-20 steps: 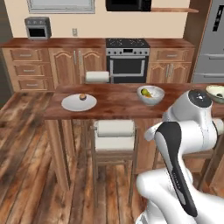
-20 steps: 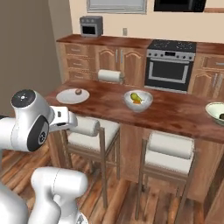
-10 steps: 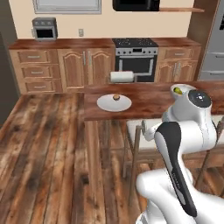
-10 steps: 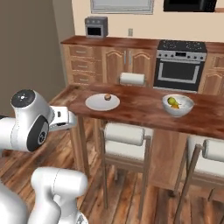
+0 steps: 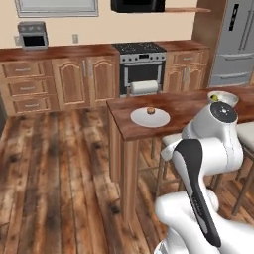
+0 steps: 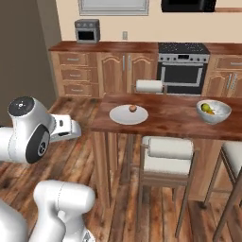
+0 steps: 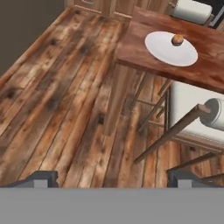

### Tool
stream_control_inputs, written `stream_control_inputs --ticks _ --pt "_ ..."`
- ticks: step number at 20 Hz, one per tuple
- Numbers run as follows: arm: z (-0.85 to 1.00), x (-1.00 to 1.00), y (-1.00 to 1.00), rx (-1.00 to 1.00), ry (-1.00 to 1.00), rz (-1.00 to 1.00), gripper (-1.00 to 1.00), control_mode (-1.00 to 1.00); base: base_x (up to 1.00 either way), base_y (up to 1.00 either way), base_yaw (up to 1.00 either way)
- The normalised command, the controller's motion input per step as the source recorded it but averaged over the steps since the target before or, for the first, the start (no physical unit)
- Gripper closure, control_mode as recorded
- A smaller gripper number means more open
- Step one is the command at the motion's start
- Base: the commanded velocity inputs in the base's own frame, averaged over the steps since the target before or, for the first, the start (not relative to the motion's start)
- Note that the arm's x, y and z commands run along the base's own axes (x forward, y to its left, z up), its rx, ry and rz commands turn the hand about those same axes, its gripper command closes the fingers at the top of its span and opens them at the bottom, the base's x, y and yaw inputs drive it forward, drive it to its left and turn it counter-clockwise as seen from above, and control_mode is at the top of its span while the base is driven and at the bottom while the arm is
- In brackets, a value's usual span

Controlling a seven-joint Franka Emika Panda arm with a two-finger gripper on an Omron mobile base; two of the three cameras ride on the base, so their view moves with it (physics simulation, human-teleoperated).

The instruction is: Take the fruits from the plate on the dining counter and place two fruits in each bowl.

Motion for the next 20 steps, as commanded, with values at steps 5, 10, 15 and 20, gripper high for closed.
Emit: stream_control_inputs --ticks 5,10,15,20 --pt "0.00 0.00 0.00 0.00 0.00 0.00 -1.00 1.00 0.77 -0.01 -0.22" --pt "0.00 0.00 0.00 0.00 0.00 0.00 -1.00 1.00 0.83 -0.13 -0.07" --pt "0.00 0.00 0.00 0.00 0.00 0.00 -1.00 1.00 0.96 0.00 -0.10" --pt "0.00 0.00 0.00 0.00 0.00 0.00 -1.00 1.00 0.18 0.00 -0.01"
